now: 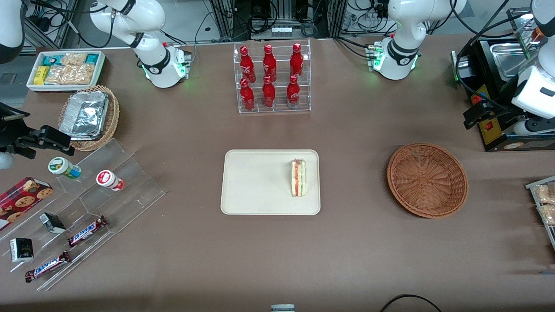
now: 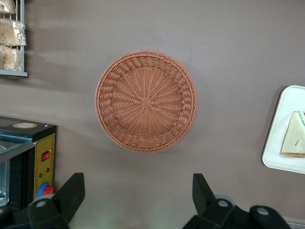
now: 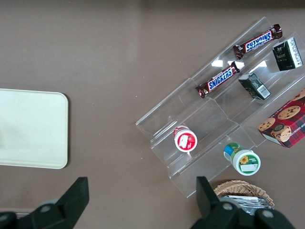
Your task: Place sandwich from basket to tray
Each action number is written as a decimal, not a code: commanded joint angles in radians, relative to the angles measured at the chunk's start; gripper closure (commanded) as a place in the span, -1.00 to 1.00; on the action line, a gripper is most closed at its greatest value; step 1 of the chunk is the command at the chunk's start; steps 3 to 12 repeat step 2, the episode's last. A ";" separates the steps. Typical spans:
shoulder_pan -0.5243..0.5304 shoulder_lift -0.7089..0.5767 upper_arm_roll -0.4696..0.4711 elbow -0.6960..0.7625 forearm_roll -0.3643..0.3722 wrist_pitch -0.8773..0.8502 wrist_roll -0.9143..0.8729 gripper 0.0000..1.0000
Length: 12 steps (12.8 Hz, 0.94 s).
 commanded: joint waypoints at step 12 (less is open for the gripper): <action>0.023 0.027 -0.019 0.076 -0.015 -0.048 0.073 -1.00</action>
